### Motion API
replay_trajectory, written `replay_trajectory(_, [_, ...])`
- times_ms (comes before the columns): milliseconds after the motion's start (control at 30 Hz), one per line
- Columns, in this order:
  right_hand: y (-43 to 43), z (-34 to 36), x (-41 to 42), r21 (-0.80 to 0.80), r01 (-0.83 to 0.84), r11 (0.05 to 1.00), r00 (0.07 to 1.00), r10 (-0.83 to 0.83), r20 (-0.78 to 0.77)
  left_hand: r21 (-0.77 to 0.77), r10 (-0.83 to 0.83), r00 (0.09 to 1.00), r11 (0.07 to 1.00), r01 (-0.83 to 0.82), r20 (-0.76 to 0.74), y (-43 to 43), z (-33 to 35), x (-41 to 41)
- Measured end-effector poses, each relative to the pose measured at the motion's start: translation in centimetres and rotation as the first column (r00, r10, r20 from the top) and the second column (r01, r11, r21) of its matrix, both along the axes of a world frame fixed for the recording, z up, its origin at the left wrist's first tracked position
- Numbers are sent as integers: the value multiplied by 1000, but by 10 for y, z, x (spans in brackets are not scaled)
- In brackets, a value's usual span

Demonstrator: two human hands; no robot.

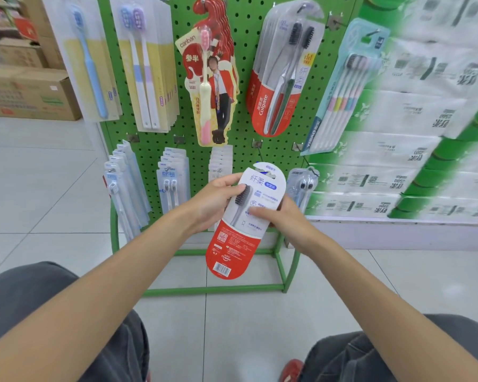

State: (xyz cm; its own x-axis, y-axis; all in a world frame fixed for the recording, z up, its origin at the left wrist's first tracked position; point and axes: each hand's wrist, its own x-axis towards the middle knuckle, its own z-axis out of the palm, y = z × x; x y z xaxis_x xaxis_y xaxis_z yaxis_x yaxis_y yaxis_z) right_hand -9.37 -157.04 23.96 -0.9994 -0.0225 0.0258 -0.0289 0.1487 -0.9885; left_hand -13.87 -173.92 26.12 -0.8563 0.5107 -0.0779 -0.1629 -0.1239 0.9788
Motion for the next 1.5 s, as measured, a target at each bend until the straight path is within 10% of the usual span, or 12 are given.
replay_trajectory(533, [12,22,-5,96,231,968,967,-218,-129,-8,23,999,1000,-22,36,-5,-6,-3])
replay_trajectory(867, [-12,3,0,329,74,941,982,-11,-190,184,91,978,975,-125,186,-5,-3,-7])
replay_trajectory(1200, [-10,1,-1,103,-195,975,980,189,62,158,21,986,986,-47,163,-5,-3,2])
replay_trajectory(1500, [-12,6,-4,-295,-82,952,984,125,130,-64,327,942,941,-332,-73,-8,-3,-6])
